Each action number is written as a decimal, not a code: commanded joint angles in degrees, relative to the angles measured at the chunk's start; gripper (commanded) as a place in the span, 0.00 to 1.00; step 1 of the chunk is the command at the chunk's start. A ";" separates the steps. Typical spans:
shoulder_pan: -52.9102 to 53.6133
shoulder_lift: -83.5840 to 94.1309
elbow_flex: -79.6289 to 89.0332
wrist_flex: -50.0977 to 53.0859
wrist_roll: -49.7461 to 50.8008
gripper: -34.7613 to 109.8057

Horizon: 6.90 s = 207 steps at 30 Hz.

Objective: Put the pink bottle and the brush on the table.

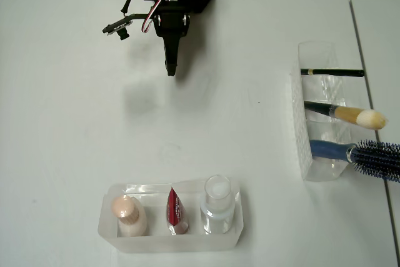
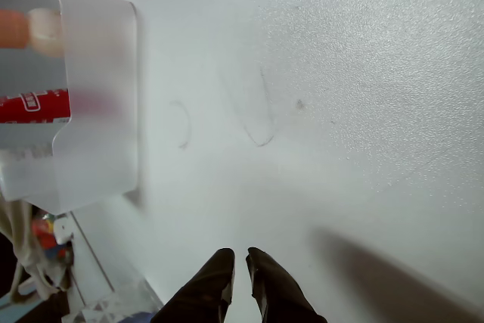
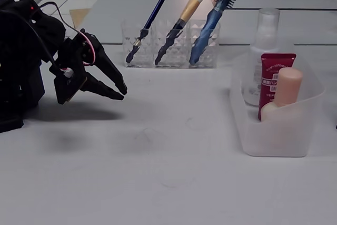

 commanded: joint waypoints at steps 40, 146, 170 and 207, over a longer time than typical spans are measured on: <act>4.83 -5.62 -22.15 7.91 -45.97 0.24; 8.35 -123.57 -86.13 -70.66 -82.53 0.48; 6.68 -134.03 -94.04 -74.97 -85.17 0.45; 5.89 -137.02 -96.77 -77.17 -87.10 0.26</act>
